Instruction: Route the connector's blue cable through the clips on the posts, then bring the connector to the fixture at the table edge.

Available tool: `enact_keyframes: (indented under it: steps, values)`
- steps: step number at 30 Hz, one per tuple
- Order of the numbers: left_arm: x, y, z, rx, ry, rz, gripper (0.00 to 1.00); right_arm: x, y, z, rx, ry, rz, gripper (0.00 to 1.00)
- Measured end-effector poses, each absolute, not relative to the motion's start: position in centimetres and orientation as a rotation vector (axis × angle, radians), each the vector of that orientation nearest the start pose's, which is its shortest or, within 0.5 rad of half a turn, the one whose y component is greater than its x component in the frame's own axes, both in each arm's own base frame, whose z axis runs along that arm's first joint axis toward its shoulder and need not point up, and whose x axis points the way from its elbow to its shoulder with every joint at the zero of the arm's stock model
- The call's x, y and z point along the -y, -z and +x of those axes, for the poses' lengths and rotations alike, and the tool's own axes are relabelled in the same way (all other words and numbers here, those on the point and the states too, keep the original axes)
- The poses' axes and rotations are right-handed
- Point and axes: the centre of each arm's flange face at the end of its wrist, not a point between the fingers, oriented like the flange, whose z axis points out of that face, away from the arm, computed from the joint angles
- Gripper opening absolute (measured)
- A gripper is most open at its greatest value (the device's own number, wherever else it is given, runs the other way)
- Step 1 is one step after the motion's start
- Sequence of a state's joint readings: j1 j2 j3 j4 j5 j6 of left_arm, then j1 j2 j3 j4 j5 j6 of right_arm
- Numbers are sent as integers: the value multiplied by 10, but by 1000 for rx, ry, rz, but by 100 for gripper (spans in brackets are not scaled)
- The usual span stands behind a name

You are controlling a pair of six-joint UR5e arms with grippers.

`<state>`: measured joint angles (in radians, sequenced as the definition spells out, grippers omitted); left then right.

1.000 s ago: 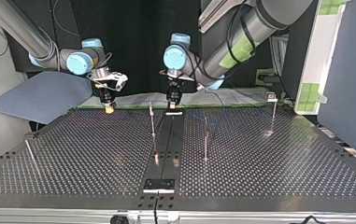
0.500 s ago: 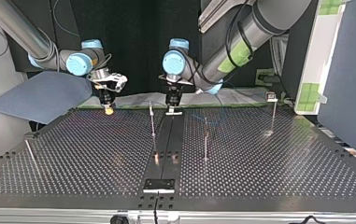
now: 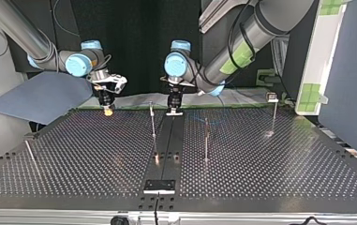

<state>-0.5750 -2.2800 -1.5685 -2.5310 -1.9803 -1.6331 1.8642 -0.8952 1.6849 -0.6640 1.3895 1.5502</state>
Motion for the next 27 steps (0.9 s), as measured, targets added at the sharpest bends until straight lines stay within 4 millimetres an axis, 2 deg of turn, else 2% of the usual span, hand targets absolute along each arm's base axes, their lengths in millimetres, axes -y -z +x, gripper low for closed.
enact_keyframes:
  steps: [9, 14, 20, 27]
  values:
    - [434, -122, 505, -1656, 158, 124, 0, 559, -107, 325, 1016, -1469, 1654, 0]
    - [436, -116, 511, -1671, 168, 119, 0, 561, -108, 325, 1017, -1469, 1654, 0]
    - [439, -102, 526, -1688, 182, 98, 0, 564, -110, 324, 1016, -1469, 1646, 0]
    - [439, -109, 543, -1672, 188, 80, 0, 569, -112, 321, 1015, -1468, 1635, 0]
